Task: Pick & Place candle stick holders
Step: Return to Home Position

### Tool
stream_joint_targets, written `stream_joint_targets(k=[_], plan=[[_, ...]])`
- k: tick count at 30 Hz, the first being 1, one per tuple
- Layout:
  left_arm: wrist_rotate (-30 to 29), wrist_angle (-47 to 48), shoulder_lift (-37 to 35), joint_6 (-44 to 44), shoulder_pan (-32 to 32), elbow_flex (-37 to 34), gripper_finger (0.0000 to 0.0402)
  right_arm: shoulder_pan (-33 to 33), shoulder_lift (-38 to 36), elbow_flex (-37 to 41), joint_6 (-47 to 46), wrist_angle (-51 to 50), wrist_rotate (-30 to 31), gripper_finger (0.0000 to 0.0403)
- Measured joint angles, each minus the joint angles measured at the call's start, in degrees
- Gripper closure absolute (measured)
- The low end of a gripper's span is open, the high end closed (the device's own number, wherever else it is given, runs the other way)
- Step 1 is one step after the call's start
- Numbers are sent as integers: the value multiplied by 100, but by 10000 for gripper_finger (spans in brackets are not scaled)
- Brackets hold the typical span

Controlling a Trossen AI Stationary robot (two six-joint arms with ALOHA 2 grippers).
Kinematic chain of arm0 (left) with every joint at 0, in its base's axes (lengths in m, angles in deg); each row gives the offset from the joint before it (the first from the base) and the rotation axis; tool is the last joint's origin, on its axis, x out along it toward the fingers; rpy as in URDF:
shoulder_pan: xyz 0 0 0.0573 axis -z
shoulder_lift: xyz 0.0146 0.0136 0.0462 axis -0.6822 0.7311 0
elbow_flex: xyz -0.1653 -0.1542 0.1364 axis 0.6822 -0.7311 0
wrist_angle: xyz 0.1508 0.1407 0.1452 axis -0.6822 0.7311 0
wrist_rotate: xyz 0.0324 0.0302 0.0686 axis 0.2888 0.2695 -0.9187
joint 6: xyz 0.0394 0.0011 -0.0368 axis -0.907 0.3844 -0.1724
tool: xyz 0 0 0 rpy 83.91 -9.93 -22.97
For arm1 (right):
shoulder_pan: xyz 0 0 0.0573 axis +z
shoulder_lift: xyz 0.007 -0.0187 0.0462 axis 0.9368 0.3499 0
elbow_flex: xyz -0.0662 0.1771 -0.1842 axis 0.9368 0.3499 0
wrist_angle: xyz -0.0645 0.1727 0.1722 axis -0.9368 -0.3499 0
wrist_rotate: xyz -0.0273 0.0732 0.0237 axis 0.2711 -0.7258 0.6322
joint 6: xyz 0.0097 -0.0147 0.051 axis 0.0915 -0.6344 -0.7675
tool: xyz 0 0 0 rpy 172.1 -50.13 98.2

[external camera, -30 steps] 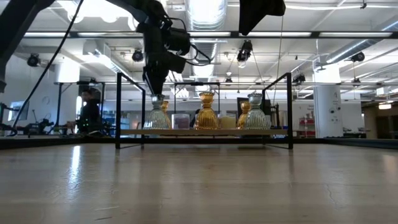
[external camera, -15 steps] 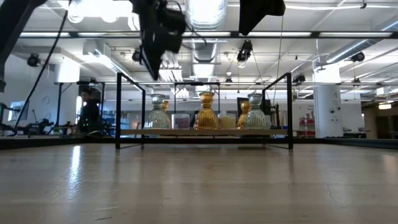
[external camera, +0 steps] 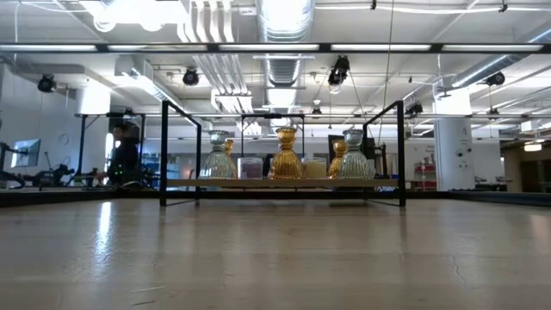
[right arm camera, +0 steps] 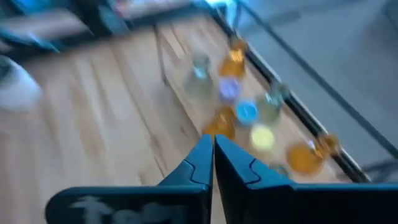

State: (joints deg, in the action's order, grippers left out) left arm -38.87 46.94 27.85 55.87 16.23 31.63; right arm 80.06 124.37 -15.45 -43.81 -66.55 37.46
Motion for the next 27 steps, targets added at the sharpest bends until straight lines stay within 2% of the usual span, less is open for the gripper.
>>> stream_joint_targets(k=[4,7,10,13,15,17,20,24,27], plan=[[41,-935,-1210,130,-4,-1053,298,175,-1176,1068,352,1146,-4,394],[-343,-1522,-1928,448,-4,-1626,298,199,-1924,1628,328,1601,-2,394],[-533,-1539,-2486,407,-9,-2005,298,193,-2566,2010,308,1954,40,394],[-1026,-1534,-2937,346,-9,-2316,298,197,-3031,2257,500,2072,37,394],[-1415,-1564,-3192,-13,-3,-2463,298,197,-3294,2397,847,1869,33,394],[-1714,-1506,-3407,-120,-8,-2599,298,203,-3510,2545,615,1910,-74,394],[-1466,-1317,-3633,-59,-9,-2784,298,233,-3749,2850,495,1955,-366,394],[-921,-1220,-4087,-56,-8,-3322,298,237,-3914,3585,900,2054,-568,394],[-474,-1432,-4430,168,-9,-3984,298,233,-3998,4277,1365,2752,-1130,394]])
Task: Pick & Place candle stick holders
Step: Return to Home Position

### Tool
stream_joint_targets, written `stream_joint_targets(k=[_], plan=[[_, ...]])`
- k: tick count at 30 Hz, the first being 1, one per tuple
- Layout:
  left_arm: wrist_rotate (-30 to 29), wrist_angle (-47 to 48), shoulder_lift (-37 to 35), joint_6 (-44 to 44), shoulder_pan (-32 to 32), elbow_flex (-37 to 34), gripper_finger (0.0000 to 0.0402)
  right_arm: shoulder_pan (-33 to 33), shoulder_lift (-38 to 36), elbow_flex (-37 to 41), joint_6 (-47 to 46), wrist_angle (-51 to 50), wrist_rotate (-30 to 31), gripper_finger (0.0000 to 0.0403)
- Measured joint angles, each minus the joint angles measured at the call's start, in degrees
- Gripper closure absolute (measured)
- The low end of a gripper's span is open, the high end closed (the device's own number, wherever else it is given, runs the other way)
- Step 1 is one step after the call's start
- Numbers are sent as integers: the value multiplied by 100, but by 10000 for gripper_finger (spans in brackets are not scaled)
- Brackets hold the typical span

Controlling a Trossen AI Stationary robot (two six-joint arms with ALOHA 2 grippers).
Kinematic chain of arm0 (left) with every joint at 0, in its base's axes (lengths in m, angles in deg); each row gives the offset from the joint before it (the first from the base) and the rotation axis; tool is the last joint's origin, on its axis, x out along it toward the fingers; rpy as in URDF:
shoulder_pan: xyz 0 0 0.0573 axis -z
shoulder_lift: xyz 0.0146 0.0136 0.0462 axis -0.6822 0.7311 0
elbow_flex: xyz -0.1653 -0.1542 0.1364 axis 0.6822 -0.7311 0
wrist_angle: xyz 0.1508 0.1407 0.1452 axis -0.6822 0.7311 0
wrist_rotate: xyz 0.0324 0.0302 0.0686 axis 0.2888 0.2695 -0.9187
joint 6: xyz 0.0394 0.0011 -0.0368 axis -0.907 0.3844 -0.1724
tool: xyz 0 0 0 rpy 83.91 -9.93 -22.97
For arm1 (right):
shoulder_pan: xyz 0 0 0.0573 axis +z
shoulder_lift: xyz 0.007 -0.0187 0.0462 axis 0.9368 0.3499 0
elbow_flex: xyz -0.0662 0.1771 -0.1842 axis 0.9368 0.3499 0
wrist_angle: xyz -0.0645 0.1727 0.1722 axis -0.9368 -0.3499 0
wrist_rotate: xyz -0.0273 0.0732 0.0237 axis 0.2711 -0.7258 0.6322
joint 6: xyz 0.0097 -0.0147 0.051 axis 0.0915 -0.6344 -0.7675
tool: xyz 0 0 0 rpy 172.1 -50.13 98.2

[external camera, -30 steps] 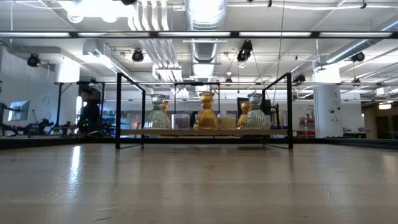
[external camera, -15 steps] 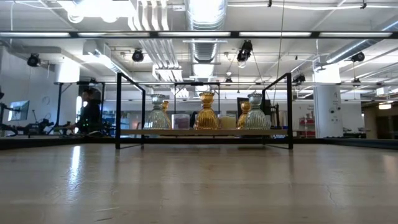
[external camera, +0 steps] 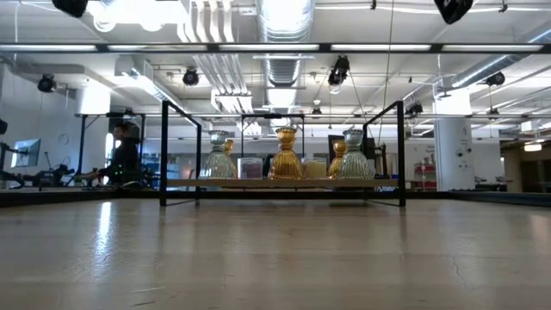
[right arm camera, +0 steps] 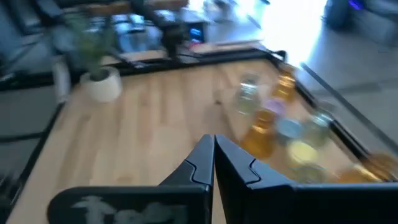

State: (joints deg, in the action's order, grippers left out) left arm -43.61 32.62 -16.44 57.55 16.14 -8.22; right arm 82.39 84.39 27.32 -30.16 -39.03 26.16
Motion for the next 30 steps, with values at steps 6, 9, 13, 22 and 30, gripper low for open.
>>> stream_joint_targets(k=[6,9,13,22,30], plan=[[337,-1130,-756,129,4,-1271,298,2,-255,1035,339,1064,-347,394],[334,-1252,-1112,178,0,-1729,298,33,-495,1508,526,1524,-404,394],[108,-1152,-1448,171,-1,-2137,298,28,-1004,2168,976,2245,-657,394],[-46,-617,-1448,-227,-1,-1766,298,26,-2944,3325,1458,2827,-810,394],[166,-90,-1449,-217,1,-1622,298,21,-4014,3929,1606,2745,-625,394]])
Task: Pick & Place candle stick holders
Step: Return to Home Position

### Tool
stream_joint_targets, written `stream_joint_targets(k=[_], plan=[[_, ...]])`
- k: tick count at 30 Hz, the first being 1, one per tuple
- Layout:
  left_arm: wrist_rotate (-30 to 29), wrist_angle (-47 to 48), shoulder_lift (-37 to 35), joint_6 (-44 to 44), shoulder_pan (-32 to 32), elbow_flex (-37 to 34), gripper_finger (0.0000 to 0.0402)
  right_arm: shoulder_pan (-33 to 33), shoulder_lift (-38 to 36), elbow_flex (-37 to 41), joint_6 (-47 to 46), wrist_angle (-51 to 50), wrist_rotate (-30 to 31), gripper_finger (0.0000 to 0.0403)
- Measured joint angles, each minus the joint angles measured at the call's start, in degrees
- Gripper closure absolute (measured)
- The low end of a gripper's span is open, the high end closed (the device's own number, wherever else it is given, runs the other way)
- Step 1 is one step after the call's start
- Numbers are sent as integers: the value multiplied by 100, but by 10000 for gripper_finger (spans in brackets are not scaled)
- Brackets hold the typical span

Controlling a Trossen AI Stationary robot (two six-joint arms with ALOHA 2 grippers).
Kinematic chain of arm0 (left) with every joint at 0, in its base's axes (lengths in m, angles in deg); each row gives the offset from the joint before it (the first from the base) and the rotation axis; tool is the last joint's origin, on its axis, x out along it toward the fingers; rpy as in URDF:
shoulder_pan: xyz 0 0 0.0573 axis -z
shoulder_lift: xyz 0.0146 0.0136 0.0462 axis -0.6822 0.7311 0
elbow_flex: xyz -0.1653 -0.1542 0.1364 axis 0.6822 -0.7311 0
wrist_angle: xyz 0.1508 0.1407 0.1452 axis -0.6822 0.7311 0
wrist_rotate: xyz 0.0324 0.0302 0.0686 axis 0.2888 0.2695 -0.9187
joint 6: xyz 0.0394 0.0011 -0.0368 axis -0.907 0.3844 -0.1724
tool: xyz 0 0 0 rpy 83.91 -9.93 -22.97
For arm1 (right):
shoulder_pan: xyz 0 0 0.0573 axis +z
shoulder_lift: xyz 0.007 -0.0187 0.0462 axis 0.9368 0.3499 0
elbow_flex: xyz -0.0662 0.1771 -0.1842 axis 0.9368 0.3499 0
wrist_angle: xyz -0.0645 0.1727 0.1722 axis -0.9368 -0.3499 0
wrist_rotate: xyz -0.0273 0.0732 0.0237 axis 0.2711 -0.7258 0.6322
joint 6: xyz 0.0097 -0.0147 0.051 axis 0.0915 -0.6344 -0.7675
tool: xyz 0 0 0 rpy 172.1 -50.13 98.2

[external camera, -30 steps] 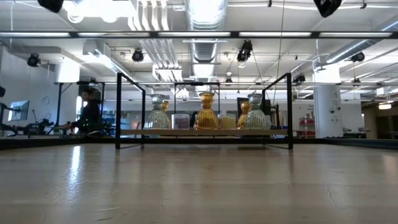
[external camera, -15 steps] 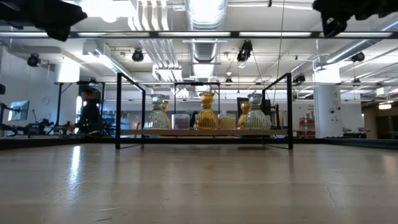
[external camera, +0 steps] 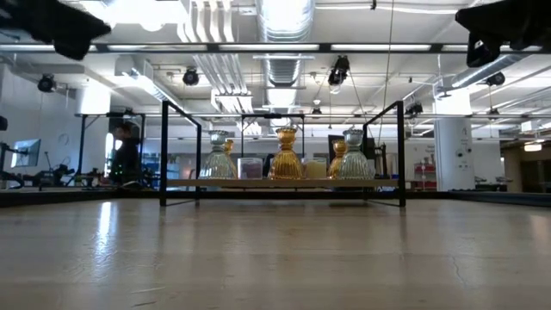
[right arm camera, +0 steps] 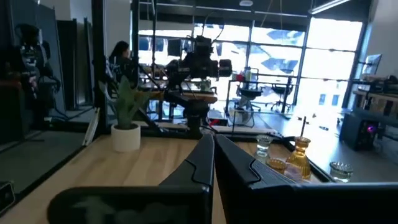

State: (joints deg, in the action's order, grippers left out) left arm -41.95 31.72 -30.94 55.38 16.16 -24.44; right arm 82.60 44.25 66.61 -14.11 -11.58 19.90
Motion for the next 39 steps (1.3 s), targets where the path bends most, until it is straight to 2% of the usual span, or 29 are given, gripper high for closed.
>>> stream_joint_targets(k=[2,7,14,23,28,39], plan=[[-195,-154,-1,-49,-1,-267,298,-6,5,61,-23,2,24,394],[-323,-1926,-1,246,1,-1338,298,-11,0,256,-198,-25,119,394],[-425,-2995,-9,719,3,-2204,298,-13,0,265,-243,-28,234,394],[-453,-3261,-9,884,10,-2737,298,-15,0,-85,-248,-534,609,394],[-489,-3297,-7,652,21,-2750,298,-15,0,-247,-310,-769,609,394],[-509,-3303,-5,329,21,-2757,298,-15,0,207,-315,-724,750,394]])
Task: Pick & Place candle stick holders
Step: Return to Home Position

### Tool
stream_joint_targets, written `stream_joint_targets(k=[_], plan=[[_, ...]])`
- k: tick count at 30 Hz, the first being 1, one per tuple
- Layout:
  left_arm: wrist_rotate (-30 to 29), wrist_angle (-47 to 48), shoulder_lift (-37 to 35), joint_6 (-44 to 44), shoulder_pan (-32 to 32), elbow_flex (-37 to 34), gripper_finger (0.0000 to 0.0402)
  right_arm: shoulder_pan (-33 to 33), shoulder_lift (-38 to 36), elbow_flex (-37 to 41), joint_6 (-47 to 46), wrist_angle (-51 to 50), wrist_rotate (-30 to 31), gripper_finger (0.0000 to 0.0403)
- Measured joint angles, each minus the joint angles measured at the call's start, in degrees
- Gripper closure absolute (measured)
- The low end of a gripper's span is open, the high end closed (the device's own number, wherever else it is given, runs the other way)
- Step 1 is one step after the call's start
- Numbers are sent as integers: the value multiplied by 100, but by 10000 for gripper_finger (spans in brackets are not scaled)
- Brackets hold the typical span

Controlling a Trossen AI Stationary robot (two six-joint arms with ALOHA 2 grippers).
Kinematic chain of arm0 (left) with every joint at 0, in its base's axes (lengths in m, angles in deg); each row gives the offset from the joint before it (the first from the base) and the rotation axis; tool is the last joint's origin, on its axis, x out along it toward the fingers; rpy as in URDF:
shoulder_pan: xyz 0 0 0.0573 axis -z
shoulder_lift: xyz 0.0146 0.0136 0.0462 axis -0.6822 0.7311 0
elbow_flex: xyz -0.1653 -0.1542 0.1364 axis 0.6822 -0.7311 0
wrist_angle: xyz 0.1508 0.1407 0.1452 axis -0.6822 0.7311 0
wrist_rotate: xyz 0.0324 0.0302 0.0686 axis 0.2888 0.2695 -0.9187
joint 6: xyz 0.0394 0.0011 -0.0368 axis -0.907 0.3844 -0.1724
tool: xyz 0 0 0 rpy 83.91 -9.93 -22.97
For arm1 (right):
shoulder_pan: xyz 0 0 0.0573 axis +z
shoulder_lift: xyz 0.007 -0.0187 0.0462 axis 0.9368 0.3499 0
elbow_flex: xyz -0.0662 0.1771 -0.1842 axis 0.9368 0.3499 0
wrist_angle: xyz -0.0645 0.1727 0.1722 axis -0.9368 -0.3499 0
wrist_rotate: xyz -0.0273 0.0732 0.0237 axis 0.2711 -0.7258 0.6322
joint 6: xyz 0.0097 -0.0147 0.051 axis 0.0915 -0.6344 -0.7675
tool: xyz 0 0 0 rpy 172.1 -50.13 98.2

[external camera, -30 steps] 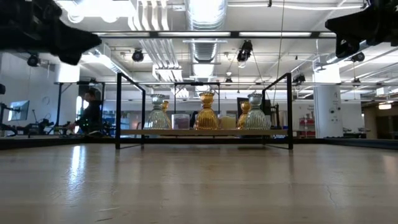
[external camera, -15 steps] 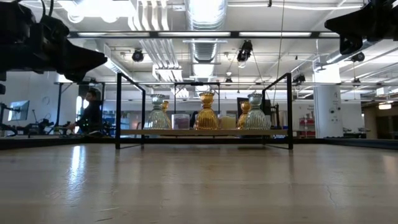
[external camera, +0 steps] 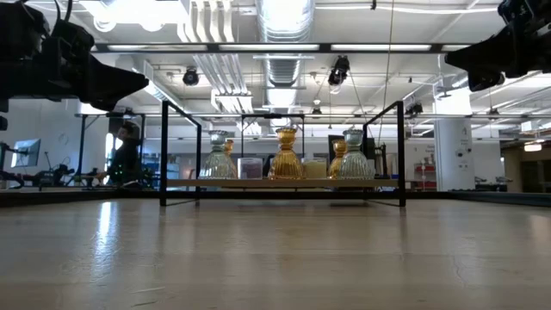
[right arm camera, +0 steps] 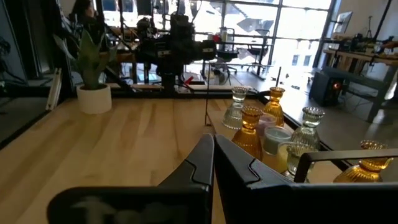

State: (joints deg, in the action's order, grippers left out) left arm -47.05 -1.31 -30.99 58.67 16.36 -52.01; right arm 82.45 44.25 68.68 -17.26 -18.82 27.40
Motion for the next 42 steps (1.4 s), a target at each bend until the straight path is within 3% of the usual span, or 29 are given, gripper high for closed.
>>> stream_joint_targets(k=[5,10,14,20,42], plan=[[4,2,0,385,0,-2,298,0,0,202,177,80,-34,394],[5,8,0,522,0,-3,298,2,20,768,300,974,-358,394],[-9,6,2,524,0,-7,298,-35,283,975,1038,1610,-46,394],[-15,-2,28,524,0,-9,298,-37,611,962,1775,1622,398,394],[-25,-11,55,522,0,-13,298,-35,916,961,1792,1610,403,394]])
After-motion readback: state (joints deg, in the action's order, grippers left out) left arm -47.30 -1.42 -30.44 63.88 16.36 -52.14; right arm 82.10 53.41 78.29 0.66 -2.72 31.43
